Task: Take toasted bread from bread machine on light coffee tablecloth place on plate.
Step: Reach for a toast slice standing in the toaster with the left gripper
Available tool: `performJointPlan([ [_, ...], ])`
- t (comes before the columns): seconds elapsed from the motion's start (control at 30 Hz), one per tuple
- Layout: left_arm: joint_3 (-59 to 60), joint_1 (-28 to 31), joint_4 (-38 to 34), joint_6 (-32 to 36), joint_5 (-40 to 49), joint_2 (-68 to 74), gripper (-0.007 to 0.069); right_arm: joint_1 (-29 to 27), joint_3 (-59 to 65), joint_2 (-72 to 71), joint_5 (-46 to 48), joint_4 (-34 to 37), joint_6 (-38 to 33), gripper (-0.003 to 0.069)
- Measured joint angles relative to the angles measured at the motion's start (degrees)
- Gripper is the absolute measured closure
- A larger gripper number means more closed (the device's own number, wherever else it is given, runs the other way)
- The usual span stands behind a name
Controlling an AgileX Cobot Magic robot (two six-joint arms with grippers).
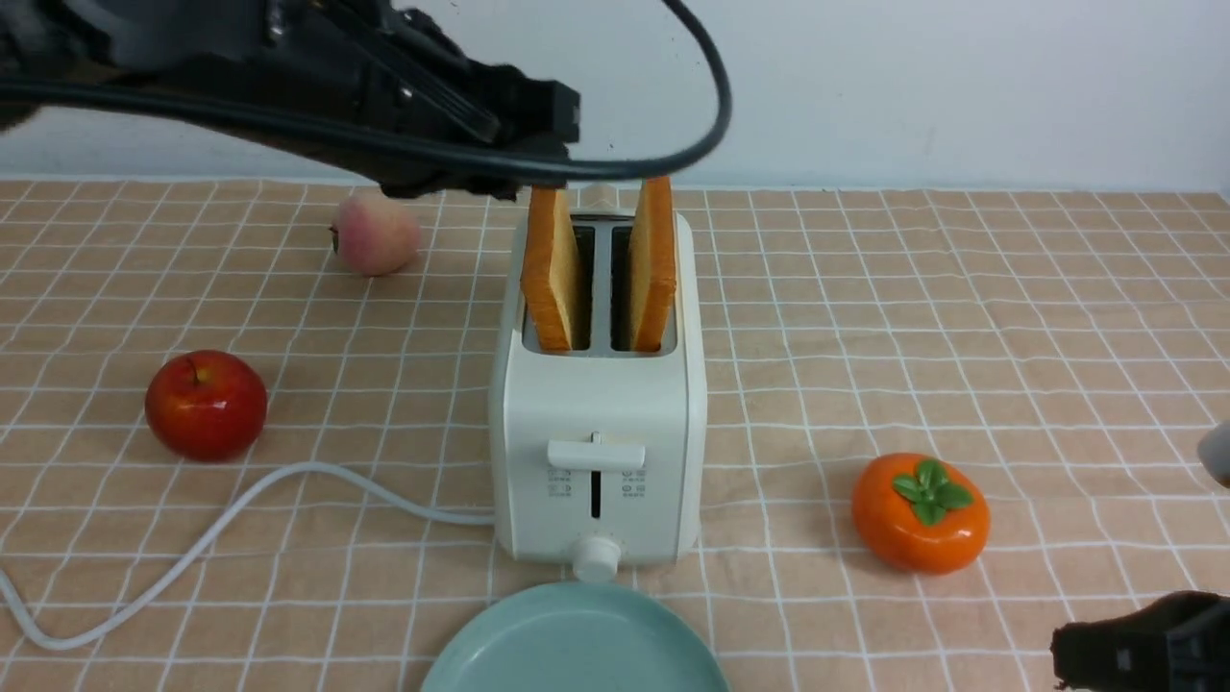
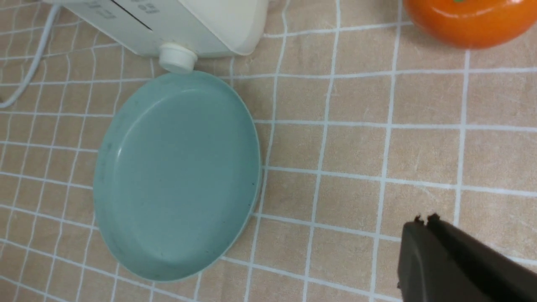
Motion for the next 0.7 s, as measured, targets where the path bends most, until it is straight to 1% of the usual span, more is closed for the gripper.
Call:
performJointPlan([
  [0.03, 0.00, -0.55, -0.22, 0.00, 0.00, 1.72, 0.0197, 0.00, 0.00, 0.00, -0.45, 1.36, -1.26, 0.0663],
  [0.1, 0.00, -0.75, -0.28, 0.00, -0.06, 3.81, 0.0134, 0.00, 0.00, 0.00, -0.64, 2.97, -2.82, 0.0662],
  [0.13, 0.00, -0.75, -0.28, 0.00, -0.33, 4.80, 0.0116, 0.00, 0.00, 0.00, -0.64, 3.75, -3.43, 0.0661],
  [0.2, -0.07, -0.69, -0.17, 0.00, -1.15, 6.03, 0.0104, 0.00, 0.00, 0.00, -0.64, 5.29, -4.92, 0.0660],
  [0.27, -0.27, -0.68, 0.35, 0.00, -1.64, 6.68, 0.0123, 0.00, 0.00, 0.00, -0.64, 6.84, -6.16, 0.0659],
  [0.33, -0.53, -0.68, 1.20, 0.00, -1.73, 6.83, 0.0188, 0.00, 0.00, 0.00, -0.64, 7.67, -6.72, 0.0658],
  [0.4, -0.52, -0.68, 1.78, 0.00, -1.92, 6.90, 0.0281, 0.00, 0.00, 0.00, -0.69, 8.18, -6.99, 0.0657],
  [0.43, -0.52, -0.68, 2.03, 0.00, -1.98, 7.02, 0.0353, 0.00, 0.00, 0.00, -0.69, 8.23, -6.99, 0.0656],
  [0.5, -0.53, -0.68, 2.22, 0.00, -2.12, 7.15, 0.0465, 0.00, 0.00, 0.00, -0.69, 8.40, -6.99, 0.0655],
  [0.53, -0.53, -0.68, 2.22, 0.00, -2.11, 7.15, 0.0477, 0.00, 0.00, 0.00, -0.69, 8.41, -6.99, 0.0655],
  [0.57, -0.58, -0.68, 2.34, 0.00, -2.11, 7.15, 0.0565, 0.00, 0.00, 0.00, -0.75, 8.45, -6.99, 0.0654],
  [0.63, -0.58, -0.68, 2.40, 0.00, -2.11, 6.87, 0.0639, 0.00, 0.00, 0.00, -0.80, 8.45, -6.99, 0.0652],
  [0.7, -0.53, -0.68, 2.46, 0.00, -1.99, 6.15, 0.0638, 0.00, 0.00, 0.00, -0.80, 8.45, -6.99, 0.0650],
])
